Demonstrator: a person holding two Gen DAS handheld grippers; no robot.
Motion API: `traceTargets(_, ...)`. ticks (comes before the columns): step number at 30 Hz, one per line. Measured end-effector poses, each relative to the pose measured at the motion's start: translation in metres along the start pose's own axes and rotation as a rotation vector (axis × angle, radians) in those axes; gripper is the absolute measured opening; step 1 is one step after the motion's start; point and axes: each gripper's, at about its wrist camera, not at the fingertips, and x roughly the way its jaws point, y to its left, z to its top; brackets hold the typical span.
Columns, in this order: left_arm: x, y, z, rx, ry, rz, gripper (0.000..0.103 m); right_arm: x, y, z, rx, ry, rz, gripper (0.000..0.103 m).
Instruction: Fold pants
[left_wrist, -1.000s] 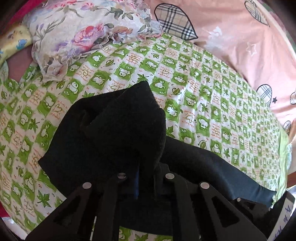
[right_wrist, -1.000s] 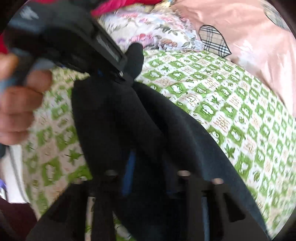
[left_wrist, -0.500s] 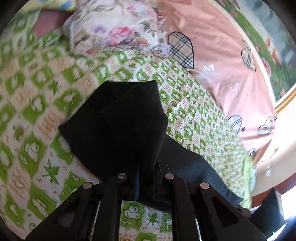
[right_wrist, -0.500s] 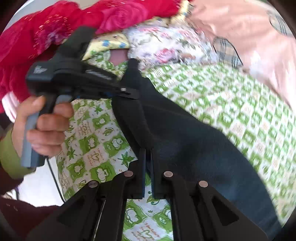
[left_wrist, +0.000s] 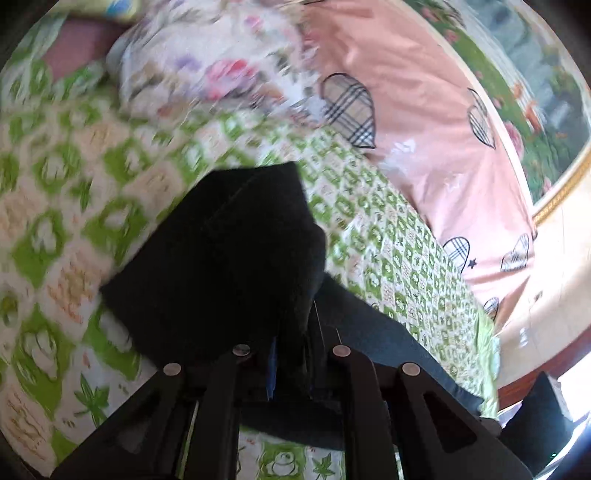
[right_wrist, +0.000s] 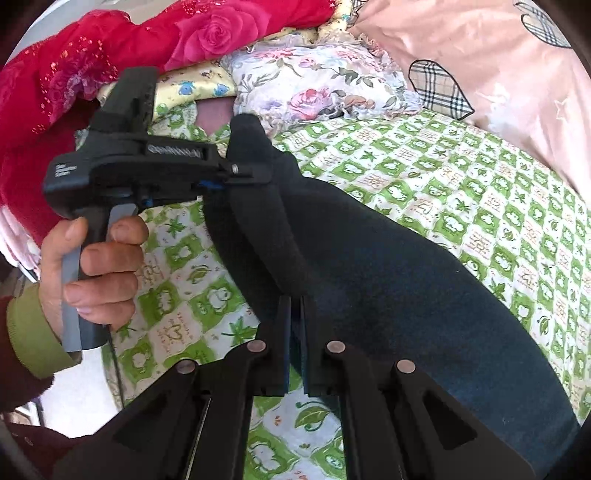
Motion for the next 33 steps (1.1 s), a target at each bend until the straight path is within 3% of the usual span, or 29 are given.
traceTargets(6,-0.019,0.018,-0.020,-0.020,-0.008,0.090,0.016,-0.003,-0.001,-0.005,-0.002,0.008,0.025,0.005)
traceTargets(12,-0.037,0.035,-0.025,-0.069,-0.015,0.111,0.021,-0.001,0.000,-0.008,0.028,0.035,0.081,0.005)
traceTargets(16,-0.052,0.025,-0.023,-0.032,-0.039,0.227,0.057,-0.012,0.005,-0.009,0.036,0.017,0.121,0.008)
traceTargets(18,-0.057,0.021,-0.020,-0.027,-0.042,0.249,0.066,-0.017,0.004,-0.008,0.048,0.006,0.124,0.014)
traceTargets(19,-0.057,0.020,-0.019,-0.032,-0.033,0.262,0.080,-0.022,0.001,-0.006,0.062,-0.006,0.125,0.024)
traceTargets(20,-0.056,0.020,-0.016,-0.044,-0.014,0.289,0.082,-0.025,-0.002,-0.005,0.076,-0.018,0.128,0.037)
traceTargets(22,-0.054,0.021,-0.014,-0.061,0.001,0.297,0.082,-0.035,-0.013,-0.001,0.124,-0.061,0.140,0.051)
traceTargets(28,-0.040,0.025,-0.005,-0.095,0.032,0.318,0.082,-0.045,-0.060,0.011,0.271,-0.112,0.107,0.051)
traceTargets(33,-0.027,0.027,0.000,-0.084,0.046,0.332,0.082,-0.032,-0.127,0.023,0.478,-0.116,0.081,0.051)
